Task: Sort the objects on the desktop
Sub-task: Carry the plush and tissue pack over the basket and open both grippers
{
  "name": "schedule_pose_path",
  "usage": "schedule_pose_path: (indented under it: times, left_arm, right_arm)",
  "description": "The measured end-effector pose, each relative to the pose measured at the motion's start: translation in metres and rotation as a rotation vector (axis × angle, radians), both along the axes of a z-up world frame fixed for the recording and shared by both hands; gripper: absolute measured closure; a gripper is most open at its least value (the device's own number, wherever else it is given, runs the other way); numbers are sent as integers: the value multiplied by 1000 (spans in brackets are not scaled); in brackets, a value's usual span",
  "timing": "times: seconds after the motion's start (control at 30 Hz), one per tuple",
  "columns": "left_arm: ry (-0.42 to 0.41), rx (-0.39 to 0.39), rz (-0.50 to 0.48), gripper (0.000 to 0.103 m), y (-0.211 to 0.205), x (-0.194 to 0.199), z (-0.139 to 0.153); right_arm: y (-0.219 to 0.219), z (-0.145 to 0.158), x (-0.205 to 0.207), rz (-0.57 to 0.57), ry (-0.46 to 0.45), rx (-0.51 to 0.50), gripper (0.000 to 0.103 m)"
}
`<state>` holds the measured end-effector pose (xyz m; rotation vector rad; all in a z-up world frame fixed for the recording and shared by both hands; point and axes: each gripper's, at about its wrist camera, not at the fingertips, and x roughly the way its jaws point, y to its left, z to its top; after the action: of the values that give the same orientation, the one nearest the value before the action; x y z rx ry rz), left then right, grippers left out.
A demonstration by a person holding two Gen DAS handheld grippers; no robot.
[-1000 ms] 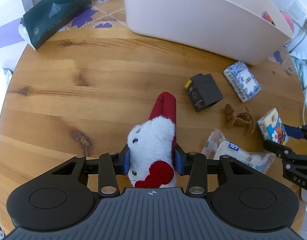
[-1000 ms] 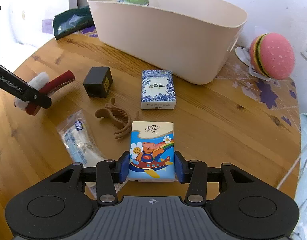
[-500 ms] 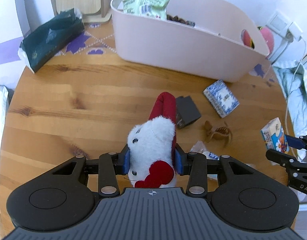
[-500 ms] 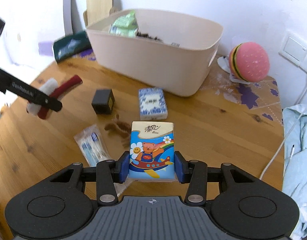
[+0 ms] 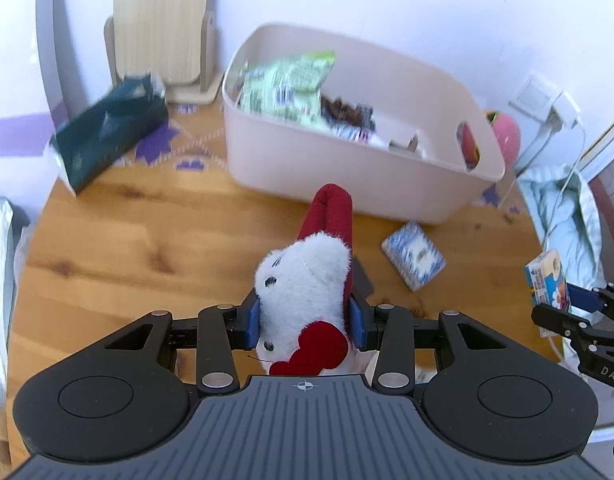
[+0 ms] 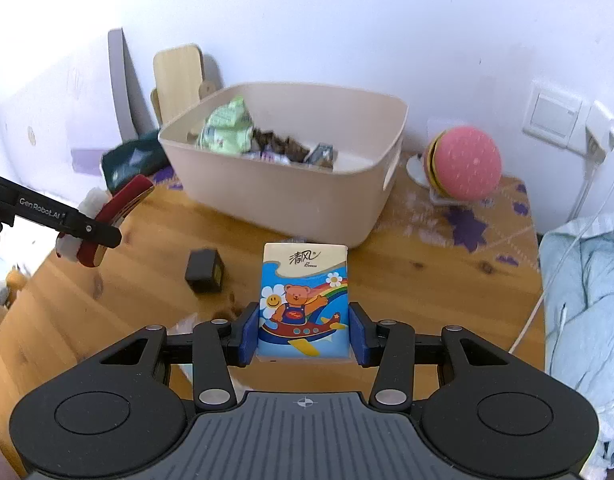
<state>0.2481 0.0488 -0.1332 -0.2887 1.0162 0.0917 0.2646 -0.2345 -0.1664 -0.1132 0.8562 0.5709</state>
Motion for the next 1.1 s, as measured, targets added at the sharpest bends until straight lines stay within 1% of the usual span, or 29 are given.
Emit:
schedule_pose_path:
  times: [0.23,0.33,0.67,0.8,0.97,1.03,1.1]
  left_arm:
    - [-77,19,-15,61,1,23,26]
    - [-104,30,-31,61,-1,33,35]
    - [-169,33,-47,61,-8,70,56]
    - [-187,43,-56,61,-11,89,59]
    - [-205,53,-65,61,-14,111,59]
    - [-202,61,-63,61,-15,121,56]
    - [-190,47,-54,61,-14,129,52]
  right_arm:
    - [4,21,10,-15,-42,43,60]
    - [7,26,18,-19,-45,65,60]
    - [13,39,48,-48,-81,98,60]
    - [18,45,64,-71,-103,104,60]
    - [24,46,89,-143,-107,115,60]
    - [26,43,102,-177,-81,132,60]
    - [26,37,116,-212,-44,155,60]
